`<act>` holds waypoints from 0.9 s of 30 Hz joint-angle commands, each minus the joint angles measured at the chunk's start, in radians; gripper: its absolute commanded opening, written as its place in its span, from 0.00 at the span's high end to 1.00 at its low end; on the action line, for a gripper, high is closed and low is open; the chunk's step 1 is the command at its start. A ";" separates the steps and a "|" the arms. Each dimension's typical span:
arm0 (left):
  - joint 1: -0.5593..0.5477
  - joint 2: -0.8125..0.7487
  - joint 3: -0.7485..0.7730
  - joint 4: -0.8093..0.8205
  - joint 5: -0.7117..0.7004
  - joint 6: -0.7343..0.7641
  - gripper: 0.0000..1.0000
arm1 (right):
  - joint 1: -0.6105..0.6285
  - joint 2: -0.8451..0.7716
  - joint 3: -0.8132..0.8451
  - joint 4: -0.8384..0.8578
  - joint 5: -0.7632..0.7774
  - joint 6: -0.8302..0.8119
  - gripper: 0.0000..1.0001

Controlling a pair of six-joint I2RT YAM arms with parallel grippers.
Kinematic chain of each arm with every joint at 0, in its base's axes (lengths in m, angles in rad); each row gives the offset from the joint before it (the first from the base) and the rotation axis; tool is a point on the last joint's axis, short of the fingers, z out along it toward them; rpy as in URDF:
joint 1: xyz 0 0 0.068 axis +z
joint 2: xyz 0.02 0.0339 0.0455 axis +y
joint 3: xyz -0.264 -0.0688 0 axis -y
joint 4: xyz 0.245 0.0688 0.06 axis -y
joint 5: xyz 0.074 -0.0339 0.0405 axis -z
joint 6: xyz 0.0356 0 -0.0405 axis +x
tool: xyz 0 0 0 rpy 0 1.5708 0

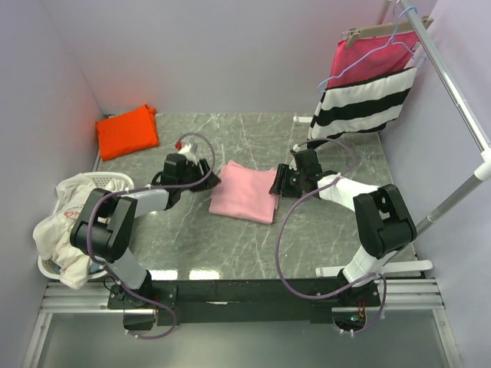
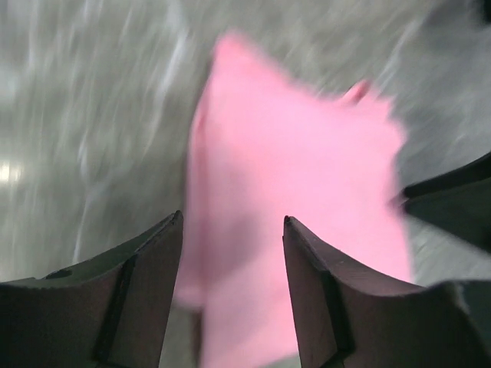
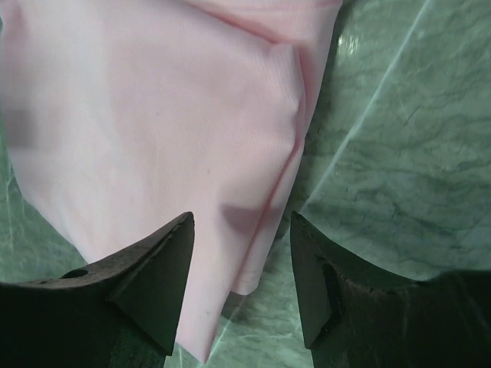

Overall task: Fold and stack the t-shirts
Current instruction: Put the neatly folded tshirt into the corner of the board with the left arm

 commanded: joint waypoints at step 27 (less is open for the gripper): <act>-0.117 0.142 -0.098 0.159 0.201 -0.073 0.38 | 0.023 0.206 -0.012 0.220 -0.360 0.126 0.37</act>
